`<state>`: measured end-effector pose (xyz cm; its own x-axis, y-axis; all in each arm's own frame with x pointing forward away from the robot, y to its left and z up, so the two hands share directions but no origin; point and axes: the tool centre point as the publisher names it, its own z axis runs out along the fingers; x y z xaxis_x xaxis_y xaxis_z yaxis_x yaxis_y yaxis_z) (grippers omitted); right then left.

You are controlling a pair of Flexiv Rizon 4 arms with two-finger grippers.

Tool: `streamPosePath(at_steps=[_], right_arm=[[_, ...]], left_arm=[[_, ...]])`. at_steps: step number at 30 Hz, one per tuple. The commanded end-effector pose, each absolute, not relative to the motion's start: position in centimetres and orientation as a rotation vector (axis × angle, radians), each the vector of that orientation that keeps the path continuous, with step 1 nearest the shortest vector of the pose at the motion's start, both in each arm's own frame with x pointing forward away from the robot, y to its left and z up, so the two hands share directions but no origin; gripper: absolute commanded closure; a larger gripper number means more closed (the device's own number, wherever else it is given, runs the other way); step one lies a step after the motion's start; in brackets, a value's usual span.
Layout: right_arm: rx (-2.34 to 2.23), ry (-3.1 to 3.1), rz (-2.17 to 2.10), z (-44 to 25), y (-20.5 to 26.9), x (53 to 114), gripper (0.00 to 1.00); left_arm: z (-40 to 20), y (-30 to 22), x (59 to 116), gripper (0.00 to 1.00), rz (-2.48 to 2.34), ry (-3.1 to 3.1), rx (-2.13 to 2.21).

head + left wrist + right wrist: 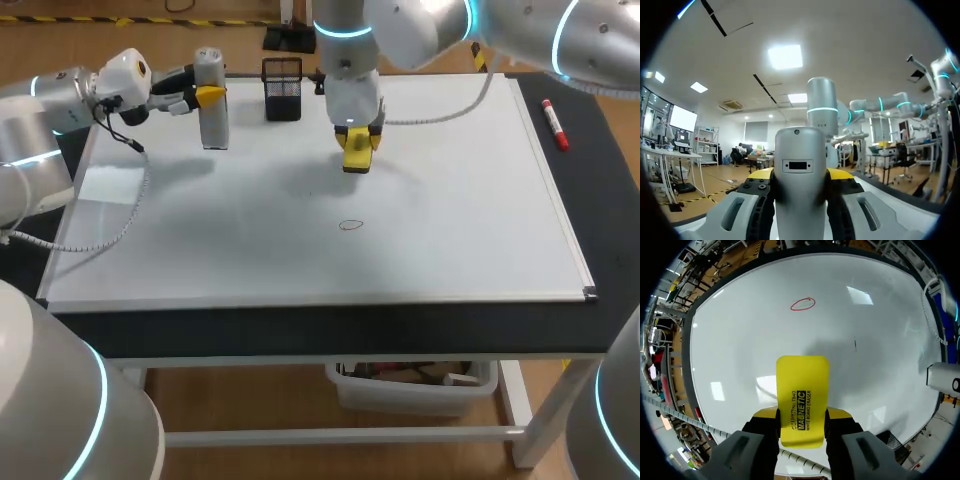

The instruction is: Pick up the inspection probe, press it on each red-marked spot on the whiteboard one by one, put down the probe, pick up the eraser, and wipe off all the red marks.

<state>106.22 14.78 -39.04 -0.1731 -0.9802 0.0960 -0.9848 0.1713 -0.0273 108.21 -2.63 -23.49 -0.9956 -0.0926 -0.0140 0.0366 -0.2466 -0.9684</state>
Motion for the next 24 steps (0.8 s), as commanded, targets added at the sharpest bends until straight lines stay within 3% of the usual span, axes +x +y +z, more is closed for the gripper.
streamPosePath(at_steps=[1, 24], right_arm=[[2.031, -2.341, 0.121, -39.1, 15.3, 105.8, 1.00], [2.187, -2.216, 0.014, -41.1, 18.5, 106.7, 1.00]], left_arm=[[-23.2, -2.7, 108.0, 1.00, -2.409, 1.876, -0.077], [-23.2, -2.7, 108.0, 1.00, -2.409, 1.876, -0.077]])
